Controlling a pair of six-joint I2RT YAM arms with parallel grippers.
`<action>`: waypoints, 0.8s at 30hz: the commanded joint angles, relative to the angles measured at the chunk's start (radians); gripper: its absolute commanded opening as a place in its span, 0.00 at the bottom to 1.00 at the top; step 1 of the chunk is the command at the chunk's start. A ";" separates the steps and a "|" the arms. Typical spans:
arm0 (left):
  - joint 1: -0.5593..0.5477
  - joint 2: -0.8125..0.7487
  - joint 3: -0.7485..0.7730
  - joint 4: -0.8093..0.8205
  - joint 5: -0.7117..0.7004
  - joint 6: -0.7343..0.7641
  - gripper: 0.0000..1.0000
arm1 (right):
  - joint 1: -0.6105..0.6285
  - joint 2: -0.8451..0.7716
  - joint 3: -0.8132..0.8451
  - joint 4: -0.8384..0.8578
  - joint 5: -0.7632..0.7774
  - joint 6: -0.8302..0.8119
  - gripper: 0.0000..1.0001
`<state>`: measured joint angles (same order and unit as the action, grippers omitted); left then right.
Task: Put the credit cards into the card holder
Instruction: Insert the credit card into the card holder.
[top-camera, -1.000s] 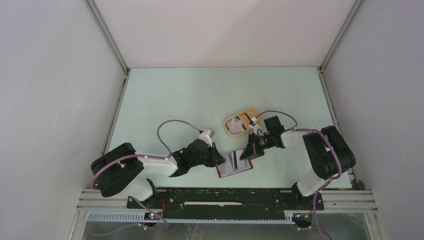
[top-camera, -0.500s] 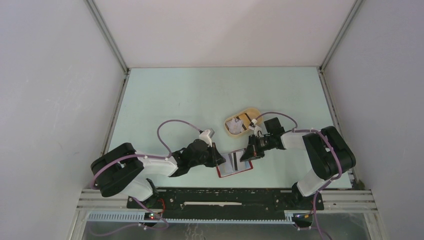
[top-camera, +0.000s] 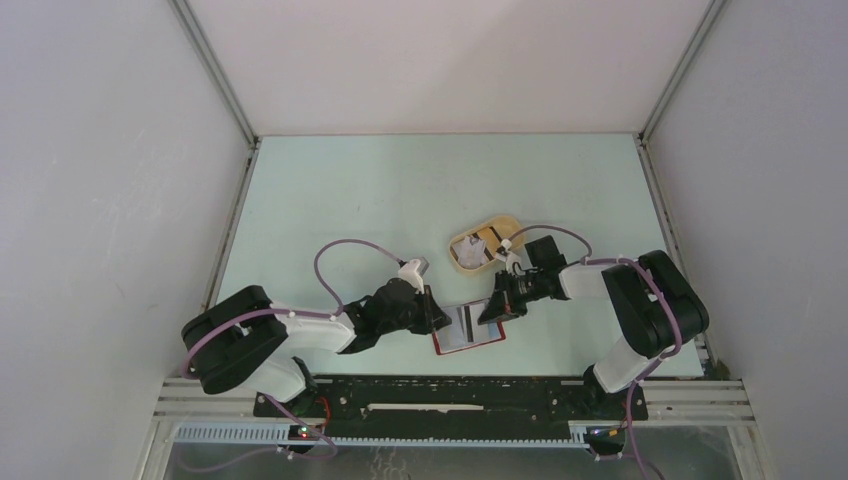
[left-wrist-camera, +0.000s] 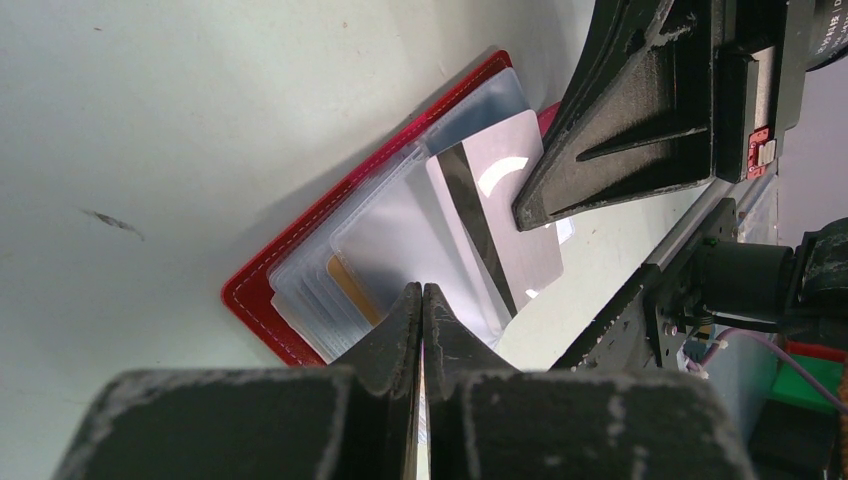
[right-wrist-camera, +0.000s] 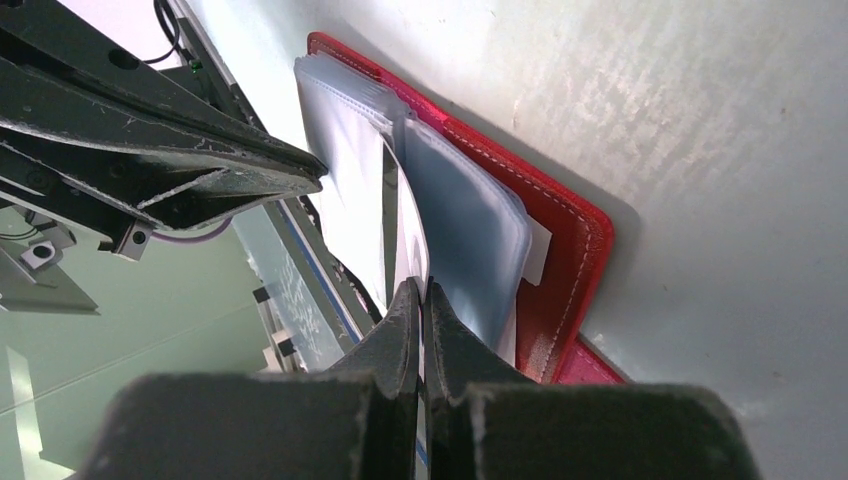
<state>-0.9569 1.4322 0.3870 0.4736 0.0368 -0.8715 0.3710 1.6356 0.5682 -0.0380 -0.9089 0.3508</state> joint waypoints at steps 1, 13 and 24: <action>0.004 0.008 -0.002 -0.020 -0.008 0.031 0.04 | 0.039 0.022 -0.009 -0.035 0.091 0.002 0.00; 0.004 0.006 -0.010 0.004 0.003 0.035 0.06 | 0.101 0.007 0.016 -0.008 0.123 0.011 0.04; 0.004 -0.028 -0.045 0.062 0.019 0.039 0.10 | 0.097 -0.044 0.038 -0.050 0.165 -0.052 0.36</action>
<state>-0.9569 1.4322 0.3820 0.4915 0.0410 -0.8593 0.4629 1.6283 0.5934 -0.0368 -0.8238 0.3614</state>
